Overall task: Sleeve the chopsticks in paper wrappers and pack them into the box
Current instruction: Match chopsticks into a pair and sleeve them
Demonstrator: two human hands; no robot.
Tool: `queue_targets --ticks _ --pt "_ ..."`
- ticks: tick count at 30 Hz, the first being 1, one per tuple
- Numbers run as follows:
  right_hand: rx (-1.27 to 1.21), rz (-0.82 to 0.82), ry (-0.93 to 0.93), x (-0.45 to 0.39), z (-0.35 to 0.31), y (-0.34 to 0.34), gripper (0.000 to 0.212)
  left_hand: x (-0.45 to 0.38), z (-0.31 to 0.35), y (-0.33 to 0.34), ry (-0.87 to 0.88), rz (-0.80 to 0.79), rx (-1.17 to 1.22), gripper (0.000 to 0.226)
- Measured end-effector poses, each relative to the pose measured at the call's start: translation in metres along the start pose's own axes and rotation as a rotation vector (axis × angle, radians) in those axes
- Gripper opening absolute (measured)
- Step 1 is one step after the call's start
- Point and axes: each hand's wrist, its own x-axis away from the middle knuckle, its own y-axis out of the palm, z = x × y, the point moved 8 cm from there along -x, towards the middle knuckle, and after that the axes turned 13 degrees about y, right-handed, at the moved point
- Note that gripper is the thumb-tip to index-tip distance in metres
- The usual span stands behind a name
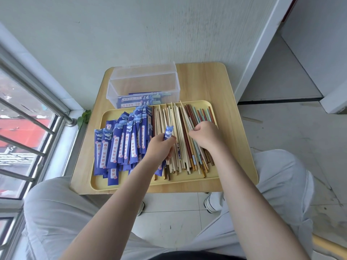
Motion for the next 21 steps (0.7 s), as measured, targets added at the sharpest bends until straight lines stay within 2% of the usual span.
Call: queue_targets --ticks 2,5,8,14,18,20,21 --pt "-0.096 -0.074 -0.029 0.004 -0.008 0.003 0.036 0.0 0.001 -0.004 -0.019 0.039 0.077 0.028" --pt "-0.188 -0.233 -0.038 0.011 -0.019 0.016 0.028 -0.002 0.002 -0.008 -0.07 0.058 0.224 0.014" --pt "-0.205 -0.309 -0.052 0.013 -0.025 0.026 0.012 -0.005 0.0 -0.011 -0.09 0.043 0.224 0.019" --pt "-0.122 -0.32 -0.065 0.014 -0.03 0.033 0.019 -0.01 -0.01 -0.017 -0.111 0.063 0.208 0.025" --pt "-0.101 -0.148 -0.09 0.013 -0.031 0.028 0.034 -0.01 -0.012 -0.024 -0.127 0.128 0.21 0.019" --pt "-0.105 -0.12 -0.119 0.014 -0.034 0.027 0.029 -0.009 -0.012 -0.026 -0.136 0.152 0.244 0.017" --pt "-0.104 -0.159 -0.127 0.016 -0.036 0.029 0.027 -0.009 -0.011 -0.027 -0.138 0.164 0.266 0.017"
